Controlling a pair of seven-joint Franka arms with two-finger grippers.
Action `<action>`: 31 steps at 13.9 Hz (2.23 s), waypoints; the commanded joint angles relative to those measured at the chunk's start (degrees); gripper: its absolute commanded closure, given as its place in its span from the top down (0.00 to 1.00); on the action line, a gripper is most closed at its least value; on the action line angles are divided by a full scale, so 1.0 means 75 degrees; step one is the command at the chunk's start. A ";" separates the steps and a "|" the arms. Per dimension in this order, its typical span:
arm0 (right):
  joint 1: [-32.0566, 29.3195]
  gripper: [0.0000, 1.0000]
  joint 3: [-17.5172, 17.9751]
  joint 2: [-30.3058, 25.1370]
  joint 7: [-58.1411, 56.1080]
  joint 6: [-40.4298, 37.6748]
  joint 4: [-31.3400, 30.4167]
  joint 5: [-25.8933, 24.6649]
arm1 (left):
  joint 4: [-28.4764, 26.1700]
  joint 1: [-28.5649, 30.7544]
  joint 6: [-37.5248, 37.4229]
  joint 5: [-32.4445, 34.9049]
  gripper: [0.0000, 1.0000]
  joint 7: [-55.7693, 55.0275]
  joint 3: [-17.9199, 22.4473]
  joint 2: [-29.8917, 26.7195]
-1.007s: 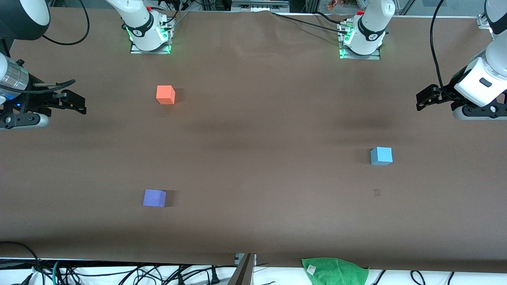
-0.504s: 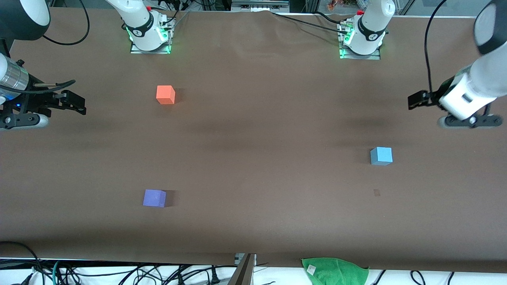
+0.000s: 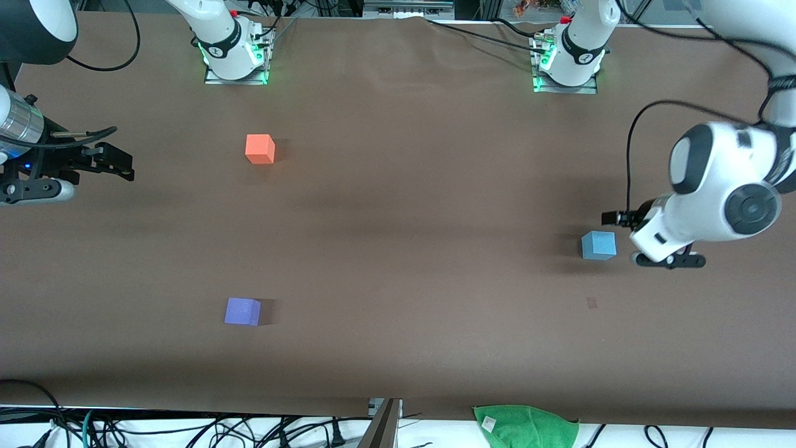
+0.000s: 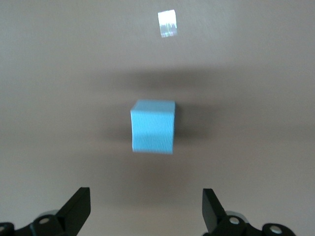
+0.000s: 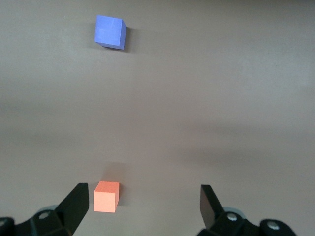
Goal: Place blue block between orange and purple blocks
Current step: 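Reach the left gripper down and grasp the light blue cube, then carry the light blue cube with the left gripper toward the table middle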
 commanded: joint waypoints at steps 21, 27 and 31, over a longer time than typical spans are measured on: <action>-0.0033 1.00 -0.0004 0.0041 0.0081 0.0000 0.0085 0.0119 | -0.0451 0.0327 0.1157 -0.0008 0.10 -0.0160 -0.1369 0.0318; -0.0021 1.00 -0.0003 0.0041 0.0081 0.0000 0.0085 0.0119 | 0.1060 -0.1965 0.0918 -0.0396 0.13 -0.3541 -0.2099 0.1439; -0.0021 1.00 -0.0004 0.0041 0.0081 0.0000 0.0085 0.0119 | 0.2363 -0.3584 0.1676 -0.0349 0.16 -0.5070 -0.1994 0.2893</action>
